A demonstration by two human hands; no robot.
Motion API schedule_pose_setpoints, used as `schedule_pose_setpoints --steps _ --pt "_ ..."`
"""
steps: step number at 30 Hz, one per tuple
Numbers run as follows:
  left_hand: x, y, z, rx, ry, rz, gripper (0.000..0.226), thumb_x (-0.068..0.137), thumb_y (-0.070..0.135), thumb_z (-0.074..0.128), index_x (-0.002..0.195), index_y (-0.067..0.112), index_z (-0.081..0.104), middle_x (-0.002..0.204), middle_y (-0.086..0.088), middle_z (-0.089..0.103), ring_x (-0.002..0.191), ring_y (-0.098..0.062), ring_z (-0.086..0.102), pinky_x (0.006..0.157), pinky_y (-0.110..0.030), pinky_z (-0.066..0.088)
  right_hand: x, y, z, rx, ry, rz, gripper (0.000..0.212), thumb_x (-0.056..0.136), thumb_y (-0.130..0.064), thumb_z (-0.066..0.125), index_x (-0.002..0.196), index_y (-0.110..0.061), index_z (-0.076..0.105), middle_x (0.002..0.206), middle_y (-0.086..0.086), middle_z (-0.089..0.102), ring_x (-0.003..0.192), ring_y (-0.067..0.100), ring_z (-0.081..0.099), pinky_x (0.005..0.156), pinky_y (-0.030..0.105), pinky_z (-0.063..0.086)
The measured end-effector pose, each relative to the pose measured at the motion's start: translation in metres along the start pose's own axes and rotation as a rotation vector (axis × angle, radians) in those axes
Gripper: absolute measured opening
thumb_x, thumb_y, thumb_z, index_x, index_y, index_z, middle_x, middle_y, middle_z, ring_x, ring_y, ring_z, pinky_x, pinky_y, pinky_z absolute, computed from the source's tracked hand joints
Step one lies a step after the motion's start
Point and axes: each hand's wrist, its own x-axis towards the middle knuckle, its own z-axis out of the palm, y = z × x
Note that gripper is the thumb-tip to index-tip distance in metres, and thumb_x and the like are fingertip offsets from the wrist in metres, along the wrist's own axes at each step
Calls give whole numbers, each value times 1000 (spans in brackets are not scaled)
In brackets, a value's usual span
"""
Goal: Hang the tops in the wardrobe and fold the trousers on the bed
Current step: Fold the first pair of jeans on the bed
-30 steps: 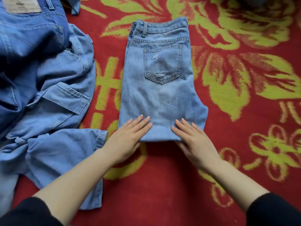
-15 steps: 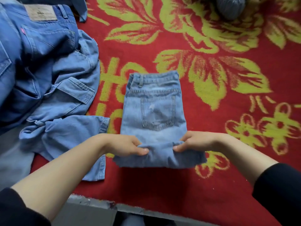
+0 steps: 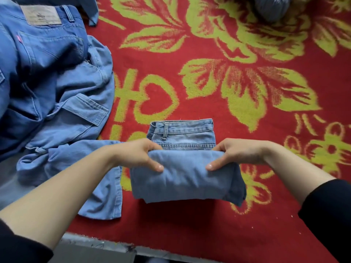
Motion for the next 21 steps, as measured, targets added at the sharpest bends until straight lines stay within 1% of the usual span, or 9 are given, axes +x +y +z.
schedule_pose_setpoints --steps 1,3,6,9,12,15,17,19,21 --pt "4 2 -8 -21 71 14 7 78 16 77 80 17 70 81 0 74 75 -10 68 67 -30 54 2 -4 -9 -16 32 -20 26 73 -23 81 92 -6 74 91 3 76 82 11 69 79 29 53" --pt "13 6 -22 13 190 30 12 79 23 77 74 16 68 73 4 70 68 -6 63 64 -28 50 13 -9 -24 -72 216 -84 20 74 -18 81 87 -6 74 82 -1 74 73 7 65 70 27 51" --pt "27 6 -34 106 297 20 17 83 27 73 72 16 65 68 9 64 61 -1 57 59 -22 45 36 -14 -35 -195 465 -164 21 77 -19 75 76 -1 65 64 -2 54 59 9 46 58 29 38" --pt "41 2 -36 155 389 43 27 84 25 71 62 21 57 56 15 55 49 5 46 53 -18 37 55 -11 -35 -300 560 -189 27 78 -20 72 63 -8 53 57 -3 43 53 10 36 52 29 30" --pt "51 0 -37 160 479 83 34 85 23 70 57 26 51 51 20 55 50 7 48 49 -12 32 69 -5 -37 -303 648 -182 23 78 -21 73 67 -9 57 60 -2 50 57 12 43 53 29 33" --pt "66 -6 -35 312 634 87 21 82 36 71 68 28 57 71 13 59 74 -6 55 67 -30 42 80 2 -38 -316 763 -155 14 76 -22 74 80 -13 64 75 1 62 73 18 54 63 31 41" --pt "74 -6 -32 499 751 70 19 81 44 69 89 30 59 94 9 53 97 -14 46 83 -35 38 86 7 -36 -445 878 -156 21 76 -23 73 94 -17 63 94 0 59 92 21 51 78 35 43" --pt "81 -4 -29 731 755 5 44 84 49 62 123 33 49 122 2 44 119 -18 34 100 -40 25 90 7 -32 -581 935 -222 35 77 -22 68 111 -19 59 113 0 53 110 22 44 91 37 36" --pt "90 1 -28 965 641 -82 62 92 49 47 146 31 22 150 -8 23 140 -23 16 111 -47 12 96 1 -29 -602 815 -221 49 80 -33 54 128 -20 53 137 0 47 131 20 35 103 38 25"
